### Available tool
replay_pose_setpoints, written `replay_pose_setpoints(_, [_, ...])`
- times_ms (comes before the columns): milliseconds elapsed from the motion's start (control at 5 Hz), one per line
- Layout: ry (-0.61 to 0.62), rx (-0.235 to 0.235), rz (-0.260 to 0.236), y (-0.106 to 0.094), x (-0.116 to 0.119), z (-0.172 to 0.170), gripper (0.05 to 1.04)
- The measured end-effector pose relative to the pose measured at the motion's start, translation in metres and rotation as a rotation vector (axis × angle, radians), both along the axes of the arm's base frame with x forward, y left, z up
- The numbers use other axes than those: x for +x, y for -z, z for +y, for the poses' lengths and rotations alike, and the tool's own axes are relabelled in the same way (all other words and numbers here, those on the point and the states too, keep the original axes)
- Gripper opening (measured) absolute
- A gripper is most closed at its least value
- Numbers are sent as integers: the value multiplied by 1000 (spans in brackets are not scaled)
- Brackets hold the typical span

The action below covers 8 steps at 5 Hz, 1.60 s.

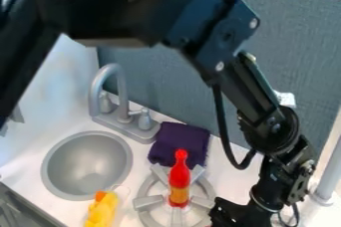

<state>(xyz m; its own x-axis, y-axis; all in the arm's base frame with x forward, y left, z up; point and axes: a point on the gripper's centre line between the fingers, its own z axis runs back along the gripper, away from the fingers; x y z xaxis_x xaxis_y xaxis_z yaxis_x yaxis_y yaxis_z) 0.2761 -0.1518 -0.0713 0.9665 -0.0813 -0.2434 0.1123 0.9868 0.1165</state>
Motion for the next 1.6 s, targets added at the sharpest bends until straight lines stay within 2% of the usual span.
replay_pose_setpoints(200, [0,-4,4,0,0,0,1001])
replay_pose_setpoints(400, [-15,-9,5,2,1,4,950])
replay_pose_setpoints(800, [-39,-16,29,7,2,14,374])
replay_pose_setpoints(1000, [-59,-14,31,8,4,21,164])
replay_pose_setpoints(1200, [-47,-14,41,7,3,21,99])
replay_pose_setpoints(1400, [10,32,76,-4,-2,17,96])
replay_pose_setpoints(1600, [115,31,24,-33,5,-9,96])
